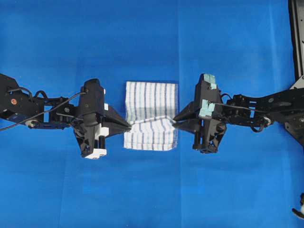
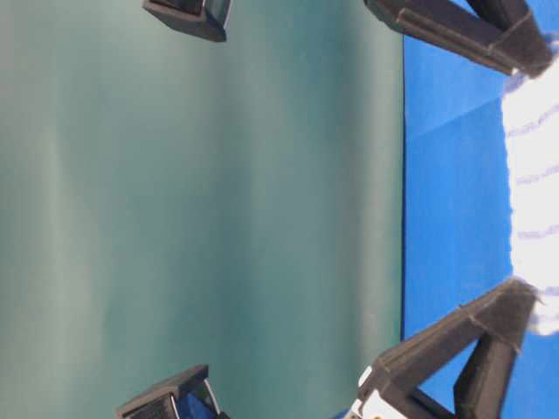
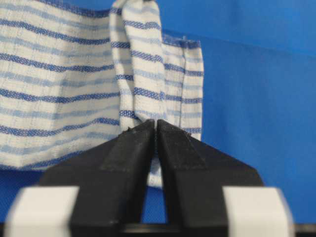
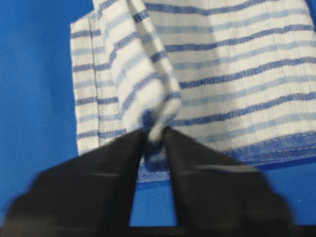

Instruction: Fold the blue towel.

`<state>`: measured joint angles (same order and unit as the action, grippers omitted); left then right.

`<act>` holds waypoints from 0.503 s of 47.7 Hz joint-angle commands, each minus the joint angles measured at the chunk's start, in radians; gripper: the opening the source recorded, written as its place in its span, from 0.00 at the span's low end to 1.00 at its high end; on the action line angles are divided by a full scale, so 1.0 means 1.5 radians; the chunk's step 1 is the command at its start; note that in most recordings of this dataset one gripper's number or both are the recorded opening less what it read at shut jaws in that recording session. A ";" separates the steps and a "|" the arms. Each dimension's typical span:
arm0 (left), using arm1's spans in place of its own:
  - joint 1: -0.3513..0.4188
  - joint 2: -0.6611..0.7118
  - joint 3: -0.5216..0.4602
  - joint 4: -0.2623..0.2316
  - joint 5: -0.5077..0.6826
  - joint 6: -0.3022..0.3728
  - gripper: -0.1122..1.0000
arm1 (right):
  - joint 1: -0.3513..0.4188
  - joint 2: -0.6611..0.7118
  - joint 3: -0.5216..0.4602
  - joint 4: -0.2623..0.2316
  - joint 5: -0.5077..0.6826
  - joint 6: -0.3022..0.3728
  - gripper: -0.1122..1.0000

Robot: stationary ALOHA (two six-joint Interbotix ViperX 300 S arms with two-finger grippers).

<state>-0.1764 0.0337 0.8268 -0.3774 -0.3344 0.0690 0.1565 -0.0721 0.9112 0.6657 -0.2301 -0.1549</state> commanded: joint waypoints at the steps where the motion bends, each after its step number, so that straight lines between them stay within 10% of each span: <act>1: -0.003 -0.007 -0.009 -0.003 -0.002 -0.003 0.24 | 0.002 -0.007 -0.015 0.002 -0.006 0.000 0.51; 8: -0.007 -0.026 -0.011 -0.004 0.005 -0.011 0.66 | 0.004 -0.022 -0.019 0.000 -0.012 -0.005 0.88; 13: -0.004 -0.056 -0.005 -0.003 0.025 -0.004 0.88 | 0.004 -0.055 -0.017 -0.005 -0.011 -0.015 0.86; 24: 0.000 -0.144 0.013 -0.003 0.063 0.019 0.76 | -0.002 -0.176 0.009 -0.014 0.009 -0.077 0.84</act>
<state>-0.1795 -0.1212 0.8483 -0.3820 -0.2500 0.0890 0.1580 -0.2516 0.9219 0.6489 -0.2255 -0.2439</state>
